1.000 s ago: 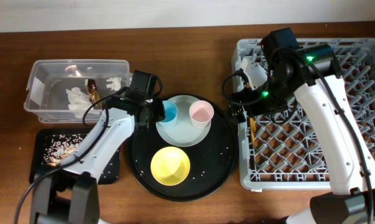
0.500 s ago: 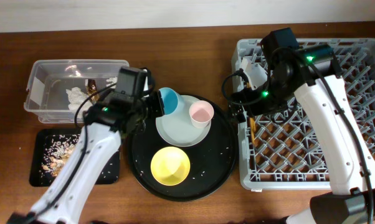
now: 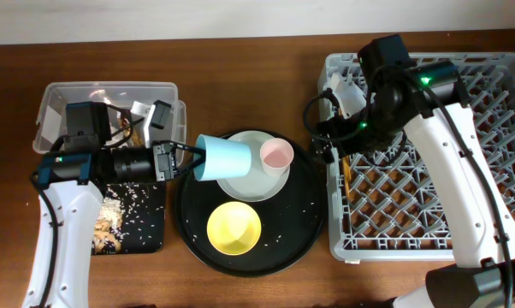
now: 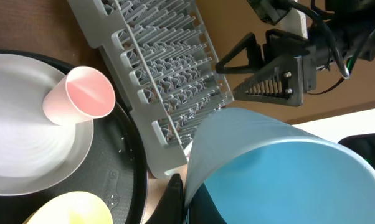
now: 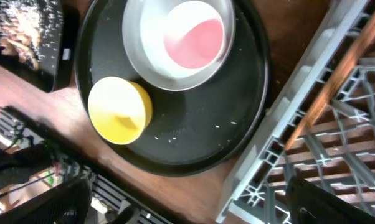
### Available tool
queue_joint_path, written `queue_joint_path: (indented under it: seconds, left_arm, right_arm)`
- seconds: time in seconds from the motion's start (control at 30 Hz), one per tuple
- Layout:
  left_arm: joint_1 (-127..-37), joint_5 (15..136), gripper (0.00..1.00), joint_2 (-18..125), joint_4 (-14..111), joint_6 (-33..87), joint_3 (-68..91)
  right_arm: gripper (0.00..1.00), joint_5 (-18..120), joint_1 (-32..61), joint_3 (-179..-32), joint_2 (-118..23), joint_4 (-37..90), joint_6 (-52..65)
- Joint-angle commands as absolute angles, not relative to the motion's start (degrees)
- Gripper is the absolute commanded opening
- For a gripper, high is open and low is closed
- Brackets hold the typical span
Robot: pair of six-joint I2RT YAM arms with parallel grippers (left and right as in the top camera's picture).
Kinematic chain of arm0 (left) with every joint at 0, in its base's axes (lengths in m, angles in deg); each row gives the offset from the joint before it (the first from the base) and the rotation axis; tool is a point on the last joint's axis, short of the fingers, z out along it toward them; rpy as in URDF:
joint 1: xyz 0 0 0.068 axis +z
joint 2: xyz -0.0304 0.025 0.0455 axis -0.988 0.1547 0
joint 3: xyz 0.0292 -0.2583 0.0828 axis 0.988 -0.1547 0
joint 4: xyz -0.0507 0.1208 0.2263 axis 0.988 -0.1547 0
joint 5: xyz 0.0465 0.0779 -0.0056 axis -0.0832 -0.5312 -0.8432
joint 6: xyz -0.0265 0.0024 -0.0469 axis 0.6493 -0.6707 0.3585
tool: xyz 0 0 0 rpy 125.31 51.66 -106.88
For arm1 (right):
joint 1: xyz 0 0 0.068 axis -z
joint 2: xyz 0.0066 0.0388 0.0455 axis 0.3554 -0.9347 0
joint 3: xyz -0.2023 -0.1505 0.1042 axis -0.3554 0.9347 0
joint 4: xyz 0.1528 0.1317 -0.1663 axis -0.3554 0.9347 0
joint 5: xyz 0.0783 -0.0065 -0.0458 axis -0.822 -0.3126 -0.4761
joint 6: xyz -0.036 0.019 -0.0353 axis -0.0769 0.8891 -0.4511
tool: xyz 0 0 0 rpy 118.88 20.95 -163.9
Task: Sort waste into correct bins and load items into the dishwasher rack
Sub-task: 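Hand the blue cup from the left gripper to the right gripper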
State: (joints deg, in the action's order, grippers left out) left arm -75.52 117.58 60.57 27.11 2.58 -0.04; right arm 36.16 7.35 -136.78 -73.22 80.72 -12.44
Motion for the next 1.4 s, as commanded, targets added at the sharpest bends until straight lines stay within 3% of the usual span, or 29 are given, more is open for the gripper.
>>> queue_joint_path:
  seconds: [0.0,0.1,0.23,0.33,0.43,0.6,0.9,1.07,1.23,1.3,1.37]
  left_arm:
    - [-75.3,122.81,0.0,59.48,26.9,1.29,0.33]
    - [-75.3,127.62,0.0,59.48,26.9,1.31,0.33]
    - [-75.32,133.98,0.0,59.48,26.94,1.29,0.33]
    - [-75.32,136.12,0.0,59.48,27.11,1.29,0.33]
    - [-76.66,138.35,0.0,59.48,28.01,1.31,0.33]
    - [-82.36,138.35,0.0,59.48,30.37,1.29,0.33]
    - [-82.6,138.24,0.0,59.48,30.87,1.29,0.33]
    - [-82.6,138.22,0.0,59.48,31.31,1.27,0.33]
    - [-82.6,138.11,0.01,59.48,31.33,1.27,0.33]
    - [-82.6,137.1,0.0,59.48,31.49,1.29,0.33]
    - [-82.6,137.08,0.0,59.48,31.49,1.29,0.33]
  right_arm:
    - [0.98,23.11,7.35,-137.32,-72.37,80.83,-13.25]
    - [0.98,1.97,7.35,-137.32,-72.37,84.77,-33.77]
    - [0.98,-8.19,7.35,-137.32,-72.37,90.43,-48.33]
    - [0.98,-11.58,4.22,-137.32,-72.37,90.52,-53.02]
    - [0.98,-11.6,-1.03,-137.32,-72.43,85.9,-52.94]
    - [0.98,-13.77,-1.31,-137.32,-73.02,84.29,-52.76]
    - [0.99,-16.72,-4.68,-137.32,-73.66,81.01,-52.3]
    - [0.98,-11.89,-4.68,-137.3,-73.66,74.71,-36.28]
    - [1.0,-11.51,-4.68,-137.32,-73.66,73.47,-35.08]
    - [0.69,-11.51,-4.68,-137.32,-73.66,73.51,-35.08]
    - [0.61,-11.51,-4.68,-137.32,-73.66,73.36,-35.08]
